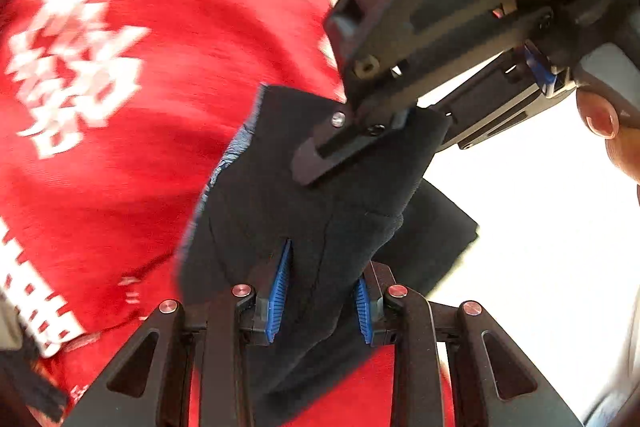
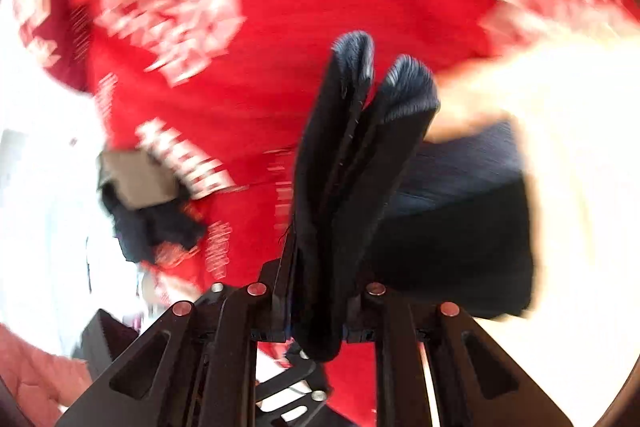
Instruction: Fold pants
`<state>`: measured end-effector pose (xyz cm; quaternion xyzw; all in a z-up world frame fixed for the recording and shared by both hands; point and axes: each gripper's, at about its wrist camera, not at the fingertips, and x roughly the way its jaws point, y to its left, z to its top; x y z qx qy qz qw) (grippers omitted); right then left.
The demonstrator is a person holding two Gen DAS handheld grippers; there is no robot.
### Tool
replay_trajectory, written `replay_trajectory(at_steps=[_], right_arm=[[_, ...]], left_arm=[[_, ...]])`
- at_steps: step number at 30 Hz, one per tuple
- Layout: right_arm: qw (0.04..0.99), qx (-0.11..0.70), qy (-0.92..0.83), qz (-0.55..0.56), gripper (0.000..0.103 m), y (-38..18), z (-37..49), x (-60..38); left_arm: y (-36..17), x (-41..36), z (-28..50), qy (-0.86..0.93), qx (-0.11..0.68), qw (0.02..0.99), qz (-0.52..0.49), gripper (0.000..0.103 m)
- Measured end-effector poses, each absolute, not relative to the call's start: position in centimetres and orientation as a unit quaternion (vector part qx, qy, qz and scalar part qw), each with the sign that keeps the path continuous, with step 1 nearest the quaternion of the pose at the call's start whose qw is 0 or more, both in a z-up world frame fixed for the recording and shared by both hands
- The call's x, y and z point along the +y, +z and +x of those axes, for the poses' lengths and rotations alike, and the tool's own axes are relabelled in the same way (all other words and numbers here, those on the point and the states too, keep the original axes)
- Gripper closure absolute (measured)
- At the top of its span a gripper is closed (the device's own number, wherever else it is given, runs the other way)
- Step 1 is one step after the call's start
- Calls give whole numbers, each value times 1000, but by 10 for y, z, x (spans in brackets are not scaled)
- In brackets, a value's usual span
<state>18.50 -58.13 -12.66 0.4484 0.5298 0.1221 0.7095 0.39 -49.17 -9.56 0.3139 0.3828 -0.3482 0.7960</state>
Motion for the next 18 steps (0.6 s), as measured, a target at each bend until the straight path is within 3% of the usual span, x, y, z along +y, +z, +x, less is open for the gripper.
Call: replay_trajectory(at_steps=[4, 6, 8, 9, 13, 18], right_arm=[[674, 561, 78, 475, 85, -198, 155, -603], [675, 555, 82, 479, 85, -209, 152, -602], [677, 549, 82, 483, 85, -210, 150, -603], [678, 549, 82, 482, 85, -210, 151, -604], [694, 577, 66, 424, 81, -197, 156, -584], [718, 608, -8, 338, 77, -167, 160, -584]], left_arm=[[-149, -517, -8, -348, 425, 756, 356, 73], [-150, -513, -9, -348, 427, 752, 363, 63], [-140, -501, -3, -353, 443, 751, 341, 32], [-131, -491, 1, -353, 448, 754, 326, 28], [-102, -453, 24, -322, 468, 767, 297, 27], [-103, -396, 105, -193, 539, 790, 219, 27]])
